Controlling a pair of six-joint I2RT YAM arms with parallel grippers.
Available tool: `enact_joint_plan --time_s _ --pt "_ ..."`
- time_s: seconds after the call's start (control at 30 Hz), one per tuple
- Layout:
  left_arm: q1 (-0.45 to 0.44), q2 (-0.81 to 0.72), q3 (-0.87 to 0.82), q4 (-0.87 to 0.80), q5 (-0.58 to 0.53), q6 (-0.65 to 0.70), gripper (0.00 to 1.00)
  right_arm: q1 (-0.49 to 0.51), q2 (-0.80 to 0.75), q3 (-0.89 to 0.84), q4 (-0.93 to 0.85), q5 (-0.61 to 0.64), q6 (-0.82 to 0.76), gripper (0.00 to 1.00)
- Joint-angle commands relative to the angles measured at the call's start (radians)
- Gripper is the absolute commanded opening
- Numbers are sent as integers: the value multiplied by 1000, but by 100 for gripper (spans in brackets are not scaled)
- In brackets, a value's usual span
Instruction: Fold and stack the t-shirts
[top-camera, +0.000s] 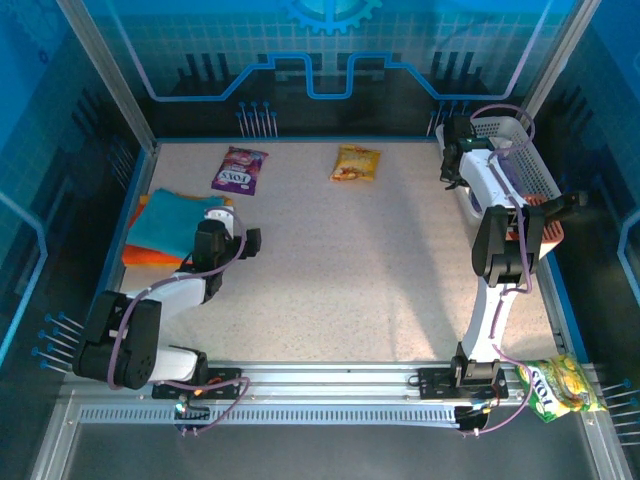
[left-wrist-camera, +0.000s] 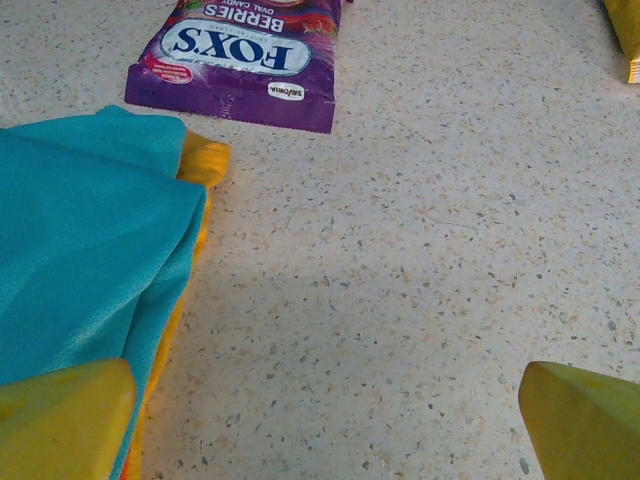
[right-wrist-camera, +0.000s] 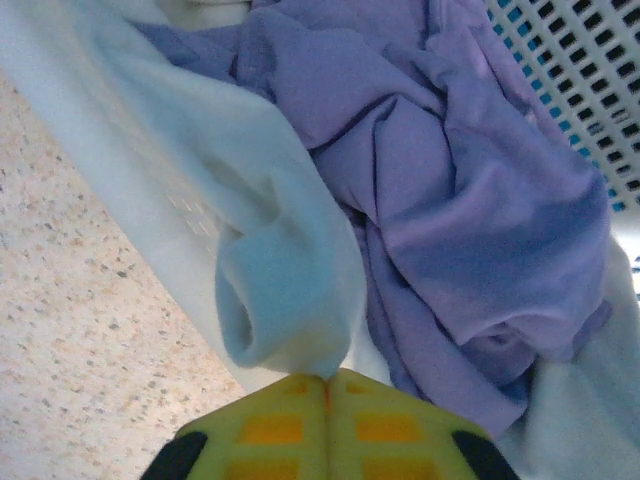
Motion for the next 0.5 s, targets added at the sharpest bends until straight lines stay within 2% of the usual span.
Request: enact_joint_plan --time_s 0.0,0.13,0.47 --pt "-9 11 30 -5 -16 20 99 -17 -53 -24 46 4 16 0" --pt "-11 11 30 -5 -18 22 99 -19 -124 -68 111 -5 35 0" --pt "-12 11 30 -4 -24 23 99 -8 -295 -76 252 112 -58 0"
